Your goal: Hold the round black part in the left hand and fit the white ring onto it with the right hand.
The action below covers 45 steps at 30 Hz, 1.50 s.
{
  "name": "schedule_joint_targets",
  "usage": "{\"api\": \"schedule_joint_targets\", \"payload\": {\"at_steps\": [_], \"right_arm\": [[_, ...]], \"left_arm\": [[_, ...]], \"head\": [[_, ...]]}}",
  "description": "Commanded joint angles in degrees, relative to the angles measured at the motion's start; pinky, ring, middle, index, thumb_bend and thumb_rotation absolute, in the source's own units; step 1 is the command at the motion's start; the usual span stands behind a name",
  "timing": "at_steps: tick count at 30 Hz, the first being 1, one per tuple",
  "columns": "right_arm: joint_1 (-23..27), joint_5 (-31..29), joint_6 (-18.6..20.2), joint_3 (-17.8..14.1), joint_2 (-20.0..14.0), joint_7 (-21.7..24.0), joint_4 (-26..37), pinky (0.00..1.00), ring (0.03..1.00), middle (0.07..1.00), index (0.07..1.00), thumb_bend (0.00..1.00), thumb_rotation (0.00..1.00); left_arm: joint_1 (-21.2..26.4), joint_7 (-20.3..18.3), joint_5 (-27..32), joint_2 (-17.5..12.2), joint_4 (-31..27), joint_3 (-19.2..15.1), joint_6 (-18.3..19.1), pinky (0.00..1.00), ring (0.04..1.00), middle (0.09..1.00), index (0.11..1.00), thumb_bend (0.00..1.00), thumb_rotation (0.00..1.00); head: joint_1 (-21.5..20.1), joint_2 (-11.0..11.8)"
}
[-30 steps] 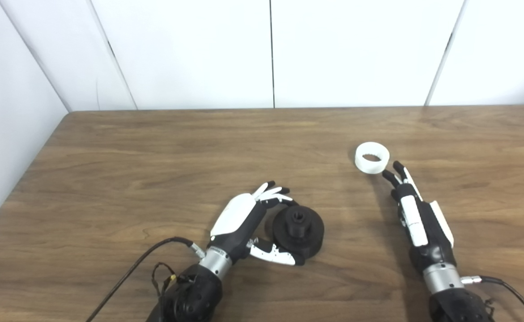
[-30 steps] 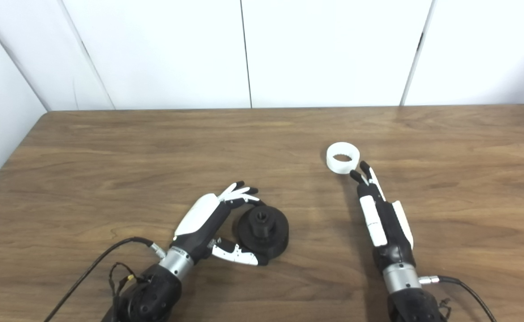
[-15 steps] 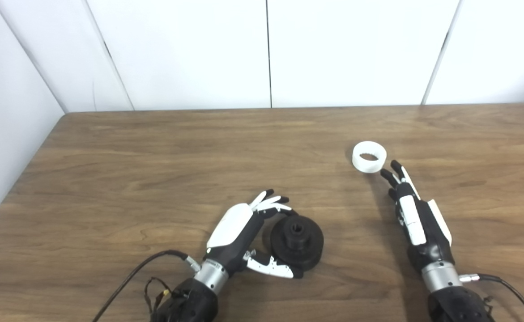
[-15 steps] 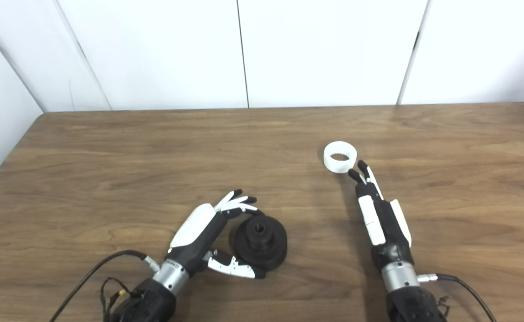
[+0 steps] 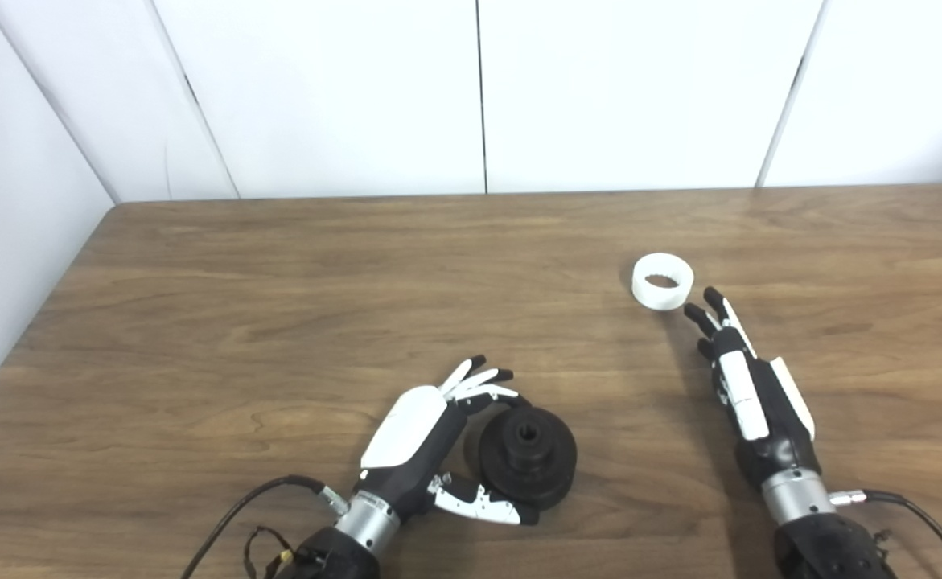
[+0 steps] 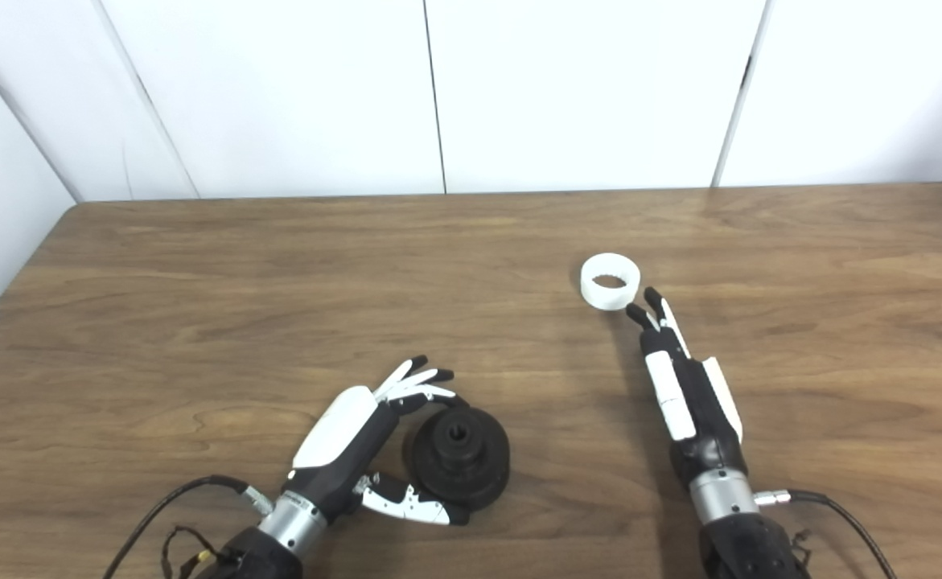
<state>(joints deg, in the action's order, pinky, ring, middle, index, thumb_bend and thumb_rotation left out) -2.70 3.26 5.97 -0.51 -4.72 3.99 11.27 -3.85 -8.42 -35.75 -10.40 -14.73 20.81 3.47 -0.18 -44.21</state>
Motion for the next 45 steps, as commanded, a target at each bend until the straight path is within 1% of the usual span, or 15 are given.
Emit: {"api": "schedule_joint_targets", "payload": {"at_steps": [1,2,4,5,6,8,9,10,14,18,23,28,33,38,45], "right_arm": [[-0.2,-0.4,-0.4,-0.6,-0.9,-0.2,2.0,1.0,1.0,0.934,0.979,0.64,0.98],[0.0,0.0,-0.7,-1.0,-0.8,-0.7,2.2,1.0,0.995,0.932,0.969,0.62,0.94],[0.7,4.7,-2.2,-1.7,-1.0,-3.6,2.9,0.94,0.932,0.891,0.895,0.63,0.71],[1.3,7.1,-3.5,-2.1,-1.2,-5.0,3.0,0.91,0.917,0.881,0.869,0.64,0.61],[2.1,11.0,-4.6,-2.2,-1.7,-7.1,2.8,0.9,0.911,0.873,0.842,0.68,0.53],[3.8,19.7,-5.7,-1.9,-3.5,-10.7,2.6,0.93,0.933,0.864,0.805,0.75,0.44],[4.9,22.8,-6.0,-1.7,-4.6,-11.6,2.6,0.97,0.973,0.881,0.796,0.79,0.4],[5.8,24.4,-6.0,-1.5,-5.5,-11.9,2.4,0.98,0.986,0.899,0.794,0.81,0.38],[9.6,27.0,-3.3,-0.5,-8.4,-9.9,1.3,0.99,1.0,0.944,0.789,0.88,0.34],[13.7,27.6,-1.9,0.2,-10.4,-8.7,-2.3,0.98,1.0,0.946,0.774,0.91,0.3],[17.1,27.6,-1.7,0.8,-11.7,-7.7,-6.7,1.0,1.0,0.953,0.766,0.92,0.3],[19.7,28.0,0.1,1.7,-12.4,-6.2,-10.5,1.0,1.0,0.959,0.758,0.94,0.32],[21.6,26.3,0.0,2.4,-13.0,-5.2,-14.9,1.0,1.0,0.969,0.76,0.95,0.32],[22.9,26.2,-1.3,3.3,-13.5,-5.9,-18.7,1.0,1.0,0.962,0.761,0.95,0.34],[24.0,26.1,-1.9,4.5,-13.8,-5.8,-20.6,1.0,1.0,0.952,0.76,0.95,0.37]], "left_arm": [[-1.1,-1.5,-0.1,-0.9,-0.2,0.1,0.9,0.9,0.997,0.907,0.68,0.87,0.27],[-1.1,-1.5,0.0,-0.8,-0.2,0.0,1.0,0.91,0.999,0.908,0.681,0.87,0.27],[-0.9,-1.5,0.2,-0.7,0.2,-0.1,1.0,0.91,1.0,0.909,0.682,0.87,0.27],[-0.9,-1.4,0.3,-0.6,0.4,-0.2,1.0,0.91,1.0,0.908,0.682,0.87,0.27],[-0.8,-1.3,0.4,-0.6,0.6,-0.3,0.8,0.91,1.0,0.908,0.682,0.87,0.27],[-0.6,-1.1,0.4,-0.5,1.0,-0.3,0.6,0.91,1.0,0.905,0.681,0.87,0.27],[-0.5,-0.9,0.4,-0.5,1.3,-0.4,0.4,0.91,0.999,0.903,0.679,0.87,0.27],[-0.4,-0.8,0.4,-0.5,1.6,-0.4,0.3,0.91,0.998,0.902,0.677,0.88,0.27],[-0.2,-0.9,0.7,-0.3,2.1,-0.6,0.4,0.92,1.0,0.903,0.676,0.88,0.26],[-0.2,-0.7,0.5,-0.1,2.4,-0.7,0.1,0.91,0.997,0.904,0.678,0.88,0.26],[-0.2,-0.6,0.3,-0.2,2.6,-0.9,-0.1,0.92,0.999,0.908,0.682,0.88,0.26],[-0.3,-0.1,0.3,-0.2,3.2,-1.2,-1.1,0.91,0.994,0.907,0.679,0.89,0.26],[-0.2,0.0,0.2,-0.1,3.8,-1.4,-1.4,0.91,0.99,0.908,0.681,0.88,0.26],[0.0,0.7,-0.2,-0.2,4.5,-1.4,-2.5,0.91,0.985,0.903,0.677,0.89,0.26],[0.4,0.7,0.3,0.1,5.2,-1.6,-3.2,0.92,0.994,0.91,0.678,0.88,0.26]], "head": [[-0.1,-0.1],[-0.1,-0.2],[-0.2,-0.1],[-0.2,-0.1],[-0.3,-0.1],[-0.6,0.1],[-0.7,0.1],[-0.8,0.1],[-1.2,0.4],[-1.4,0.7],[-2.1,1.0],[-2.7,1.7],[-3.0,2.0],[-2.9,2.3],[-3.0,2.6]]}}
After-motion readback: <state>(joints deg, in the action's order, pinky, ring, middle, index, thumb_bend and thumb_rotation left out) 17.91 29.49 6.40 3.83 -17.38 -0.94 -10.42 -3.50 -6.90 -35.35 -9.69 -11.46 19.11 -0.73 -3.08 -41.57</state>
